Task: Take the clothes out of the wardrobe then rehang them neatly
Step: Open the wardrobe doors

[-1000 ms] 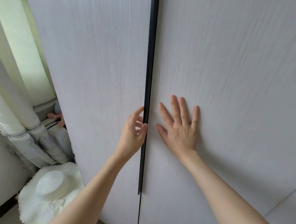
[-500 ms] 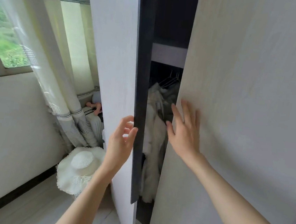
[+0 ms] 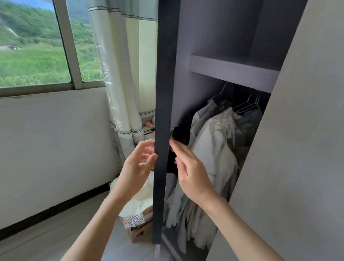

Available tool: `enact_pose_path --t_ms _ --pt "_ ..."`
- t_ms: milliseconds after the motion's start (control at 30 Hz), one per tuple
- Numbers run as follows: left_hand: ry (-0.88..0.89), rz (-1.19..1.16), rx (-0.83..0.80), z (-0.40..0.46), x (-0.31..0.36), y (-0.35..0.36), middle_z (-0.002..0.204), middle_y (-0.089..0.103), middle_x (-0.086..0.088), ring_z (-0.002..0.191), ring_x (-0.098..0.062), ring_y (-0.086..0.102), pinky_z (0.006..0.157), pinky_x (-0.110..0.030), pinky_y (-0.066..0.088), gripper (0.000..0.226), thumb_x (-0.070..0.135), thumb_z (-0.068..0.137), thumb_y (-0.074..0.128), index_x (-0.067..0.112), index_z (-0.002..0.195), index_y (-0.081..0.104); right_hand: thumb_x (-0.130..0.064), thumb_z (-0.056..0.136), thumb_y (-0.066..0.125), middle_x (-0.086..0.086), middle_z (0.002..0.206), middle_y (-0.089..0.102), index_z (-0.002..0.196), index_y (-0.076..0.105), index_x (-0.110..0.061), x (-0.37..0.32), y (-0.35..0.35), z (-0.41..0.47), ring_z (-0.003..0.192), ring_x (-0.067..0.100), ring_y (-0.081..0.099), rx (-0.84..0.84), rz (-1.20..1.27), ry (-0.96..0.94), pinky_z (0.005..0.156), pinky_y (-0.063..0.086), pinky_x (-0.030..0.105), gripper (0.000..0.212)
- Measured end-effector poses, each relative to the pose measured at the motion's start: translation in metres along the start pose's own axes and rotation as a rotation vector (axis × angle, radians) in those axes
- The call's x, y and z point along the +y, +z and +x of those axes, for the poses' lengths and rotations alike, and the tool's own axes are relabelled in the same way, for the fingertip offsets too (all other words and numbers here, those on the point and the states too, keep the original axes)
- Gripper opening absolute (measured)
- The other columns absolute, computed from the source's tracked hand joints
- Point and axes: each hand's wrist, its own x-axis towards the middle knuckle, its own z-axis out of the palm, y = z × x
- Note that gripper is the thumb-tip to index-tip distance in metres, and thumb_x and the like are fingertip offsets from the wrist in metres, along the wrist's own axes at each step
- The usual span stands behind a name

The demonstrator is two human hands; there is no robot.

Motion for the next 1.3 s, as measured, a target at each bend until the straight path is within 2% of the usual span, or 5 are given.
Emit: enact_pose_path --t_ms 200,400,633,1000,1300 --pt "-0.04 -0.006 0.051 -0.002 -0.015 -0.044 0.092 0.059 -0.008 0.081 -0.024 0.058 0.069 -0.026 0.051 0.032 0.043 0.08 0.063 0.035 0.11 0.054 -0.001 0.094 0.036 -0.003 0.151 0.022 0.143 0.025 -0.01 -0.006 0.031 0.021 0.141 0.006 0.016 -0.087 -0.126 -0.175 0.116 0.016 0.024 0.051" --pt "-0.074 0.094 0.158 0.007 -0.032 -0.093 0.094 0.056 0.0 0.081 -0.015 0.055 0.071 -0.018 0.05 0.045 0.011 0.081 0.069 0.039 0.109 0.046 -0.007 0.095 0.04 -0.005 0.155 0.008 0.146 0.015 -0.016 -0.013 0.084 0.056 0.144 0.012 0.005 -0.154 -0.275 -0.256 0.116 0.01 0.023 0.058" --pt "-0.048 0.155 0.311 0.022 -0.066 -0.153 0.109 0.06 0.002 0.097 -0.004 0.058 0.076 -0.009 0.047 0.052 0.003 0.085 0.064 0.035 0.121 0.044 -0.005 0.087 0.057 0.001 0.154 0.012 0.147 0.014 -0.016 -0.022 0.148 0.113 0.143 0.021 0.011 -0.145 -0.479 -0.336 0.113 0.018 0.047 0.075" --pt "-0.082 0.142 0.364 0.059 -0.107 -0.202 0.103 0.063 0.011 0.097 0.003 0.06 0.078 -0.008 0.046 0.047 0.007 0.085 0.065 0.032 0.123 0.049 0.004 0.073 0.071 0.002 0.154 0.009 0.149 0.01 -0.024 -0.017 0.21 0.158 0.14 0.031 0.019 -0.107 -0.64 -0.31 0.108 0.014 0.052 0.102" --pt "-0.143 0.17 0.308 0.075 -0.122 -0.218 0.125 0.055 0.004 0.103 0.005 0.055 0.088 -0.011 0.044 0.055 0.009 0.091 0.056 0.034 0.135 0.034 0.002 0.09 0.047 -0.007 0.148 -0.026 0.142 -0.016 -0.03 -0.019 0.222 0.183 0.143 0.024 -0.012 -0.288 -0.686 -0.226 0.111 -0.007 0.04 0.088"
